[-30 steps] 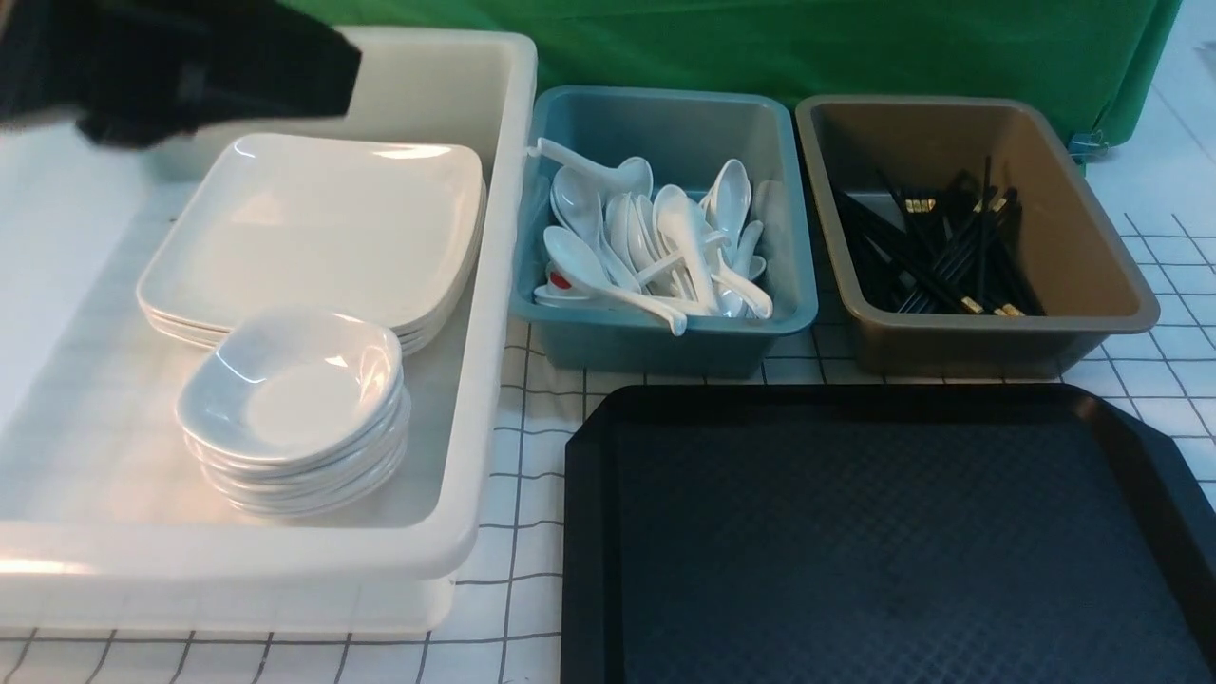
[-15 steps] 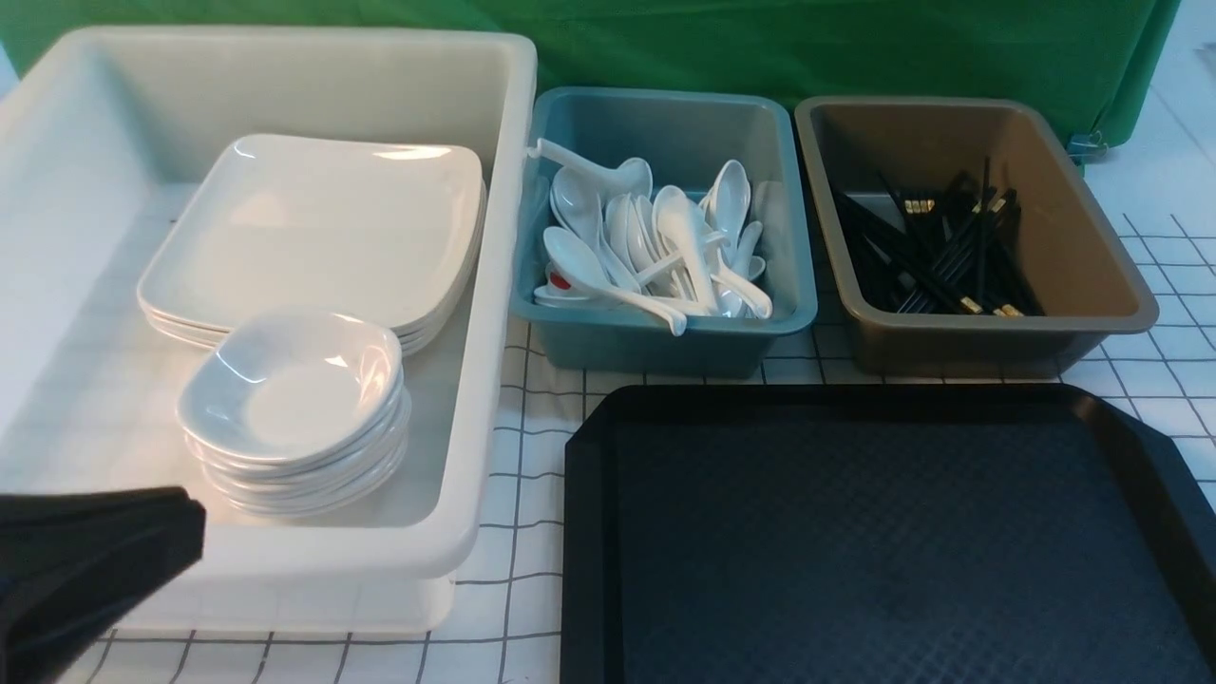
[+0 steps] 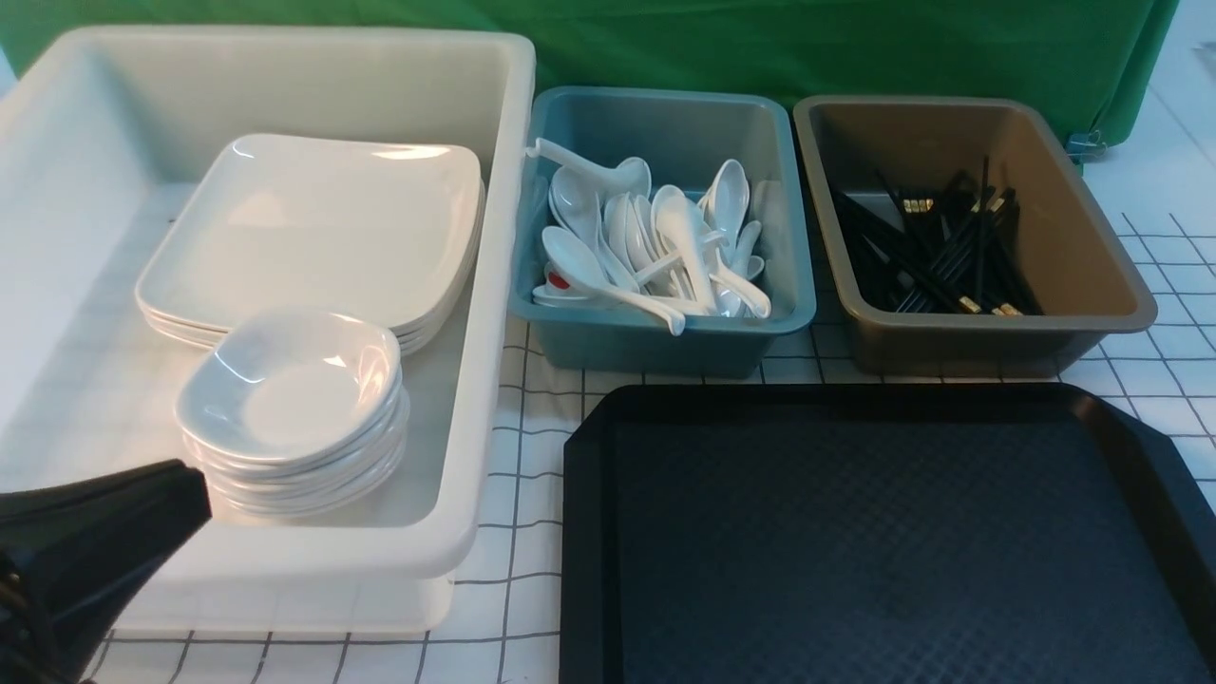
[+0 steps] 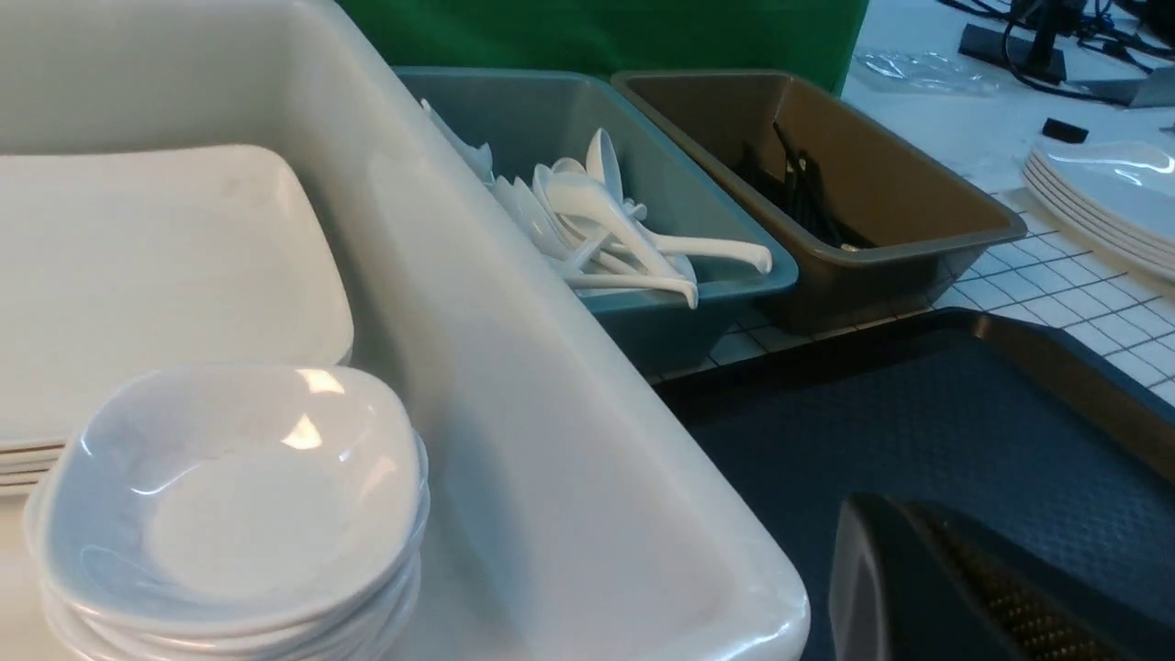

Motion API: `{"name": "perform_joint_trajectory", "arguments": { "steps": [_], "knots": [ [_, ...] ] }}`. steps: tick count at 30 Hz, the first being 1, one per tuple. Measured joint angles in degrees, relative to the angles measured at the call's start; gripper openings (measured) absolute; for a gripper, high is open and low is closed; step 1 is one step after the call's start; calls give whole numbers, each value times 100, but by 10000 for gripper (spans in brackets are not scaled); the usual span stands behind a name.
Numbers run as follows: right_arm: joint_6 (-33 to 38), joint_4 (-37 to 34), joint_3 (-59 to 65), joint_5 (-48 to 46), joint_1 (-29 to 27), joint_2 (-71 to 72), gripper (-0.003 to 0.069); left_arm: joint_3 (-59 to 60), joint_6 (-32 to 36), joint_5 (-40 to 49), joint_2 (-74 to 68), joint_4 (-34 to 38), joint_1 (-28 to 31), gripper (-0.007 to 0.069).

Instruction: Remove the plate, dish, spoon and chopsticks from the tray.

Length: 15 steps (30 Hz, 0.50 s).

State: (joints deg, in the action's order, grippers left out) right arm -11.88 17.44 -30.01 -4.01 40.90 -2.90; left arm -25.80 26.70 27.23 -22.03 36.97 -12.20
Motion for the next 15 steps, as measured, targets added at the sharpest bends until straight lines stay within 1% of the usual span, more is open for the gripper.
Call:
{"name": "perform_joint_trajectory", "arguments": {
  "steps": [4,7,11,15],
  "knots": [
    [0,0,0,19,0,0,58,0,12,-183,0,-27,0,-1],
    [0,7,5,25,0,0,68,0,12,-206,0,-204,0,-1],
    [0,7,11,25,0,0,72,0,12,-208,0,-639,0,-1],
    [0,12,11,25,0,0,82,0,12,-208,0,-850,0,-1]
  ]
}}
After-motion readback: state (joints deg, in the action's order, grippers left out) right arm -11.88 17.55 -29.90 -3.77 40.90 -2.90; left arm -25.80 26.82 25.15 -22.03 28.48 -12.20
